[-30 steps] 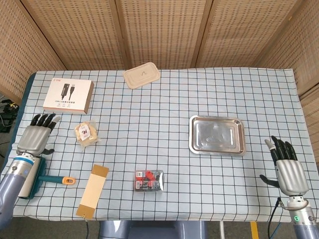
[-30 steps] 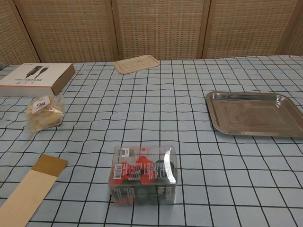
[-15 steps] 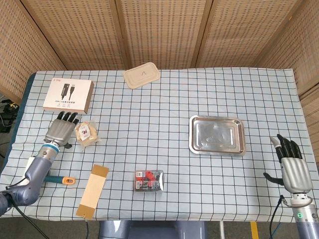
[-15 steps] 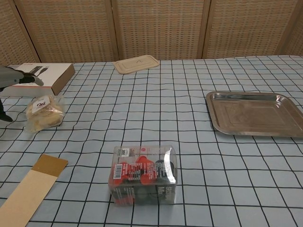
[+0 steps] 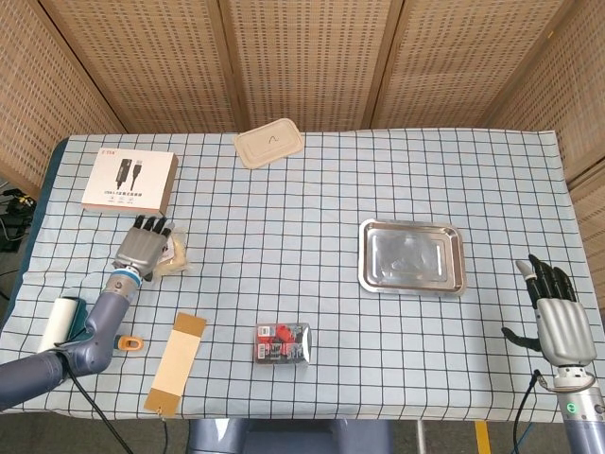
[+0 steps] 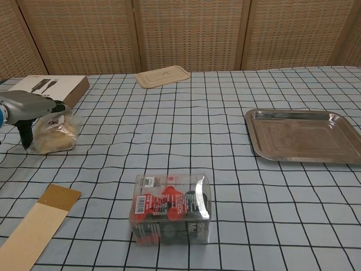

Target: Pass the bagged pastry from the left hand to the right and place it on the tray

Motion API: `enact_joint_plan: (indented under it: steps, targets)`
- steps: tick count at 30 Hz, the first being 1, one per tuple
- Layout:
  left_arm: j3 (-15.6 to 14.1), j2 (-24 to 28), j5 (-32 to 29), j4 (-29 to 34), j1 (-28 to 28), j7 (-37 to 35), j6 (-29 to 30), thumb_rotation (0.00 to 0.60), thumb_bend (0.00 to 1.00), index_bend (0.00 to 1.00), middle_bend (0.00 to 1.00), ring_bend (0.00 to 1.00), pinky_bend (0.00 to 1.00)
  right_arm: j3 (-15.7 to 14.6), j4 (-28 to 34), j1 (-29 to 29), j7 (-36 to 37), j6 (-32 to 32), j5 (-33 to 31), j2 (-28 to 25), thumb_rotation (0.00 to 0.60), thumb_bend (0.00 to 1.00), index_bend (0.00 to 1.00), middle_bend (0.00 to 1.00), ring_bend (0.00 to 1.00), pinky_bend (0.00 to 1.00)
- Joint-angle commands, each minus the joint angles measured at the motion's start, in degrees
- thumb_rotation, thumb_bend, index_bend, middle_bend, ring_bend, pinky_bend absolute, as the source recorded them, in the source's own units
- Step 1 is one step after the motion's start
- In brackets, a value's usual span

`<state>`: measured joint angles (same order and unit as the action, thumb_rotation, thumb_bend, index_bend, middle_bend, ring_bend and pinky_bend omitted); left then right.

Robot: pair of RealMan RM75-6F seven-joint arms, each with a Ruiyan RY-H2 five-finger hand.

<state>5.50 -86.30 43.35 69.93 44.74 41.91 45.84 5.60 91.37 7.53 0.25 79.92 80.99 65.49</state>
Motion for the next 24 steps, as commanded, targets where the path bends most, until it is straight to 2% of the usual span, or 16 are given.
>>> enact_joint_plan:
  steps: [1, 2, 4, 7, 15, 19, 24]
  targets:
    - [-0.3, -4.0, 9.3, -4.0, -1.9, -6.3, 7.8, 0.6, 0.37, 0.5, 0.21, 0.27, 0.39, -0.1, 0.0, 0.0, 0.1, 0.0, 0.1, 0.0, 0.6, 0.14, 0.0, 0.0, 0.0, 0.0]
    - [-0.5, -4.5, 11.1, -4.9, -2.5, -8.0, 8.8, 0.6, 0.41, 0.58, 0.3, 0.35, 0.45, -0.1, 0.1, 0.0, 0.1, 0.0, 0.1, 0.0, 0.6, 0.14, 0.0, 0.0, 0.0, 0.0]
    - [-0.7, -4.9, 13.6, -6.2, -3.2, -10.9, 10.0, 0.6, 0.44, 0.66, 0.38, 0.41, 0.48, -0.2, 0.1, 0.0, 0.1, -0.1, 0.3, 0.0, 0.6, 0.14, 0.0, 0.0, 0.0, 0.0]
    - [-0.7, -4.0, 16.8, -6.2, -4.1, -13.8, 11.8, 0.6, 0.46, 0.71, 0.43, 0.44, 0.5, -0.2, 0.3, 0.0, 0.1, 0.0, 0.4, -0.1, 0.6, 0.14, 0.0, 0.0, 0.0, 0.0]
    - [0.4, -1.7, 21.5, -2.4, -4.5, -17.0, 14.9, 0.6, 0.46, 0.71, 0.43, 0.45, 0.51, 0.0, 0.2, 0.1, 0.5, -0.4, -0.2, -0.2, 0.6, 0.14, 0.0, 0.0, 0.0, 0.0]
    - [1.5, -1.5, 22.7, 0.3, -3.0, -15.6, 14.6, 0.6, 0.45, 0.71, 0.43, 0.45, 0.51, 0.4, 0.0, 0.2, 1.1, -0.7, -0.9, -0.4, 0.6, 0.14, 0.0, 0.0, 0.0, 0.0]
    - [4.6, -4.5, 21.4, 2.8, 1.3, -11.1, 12.1, 0.6, 0.45, 0.7, 0.43, 0.45, 0.51, 1.0, -0.6, 0.3, 2.4, -1.2, -2.1, -0.7, 0.6, 0.14, 0.0, 0.0, 0.0, 0.0]
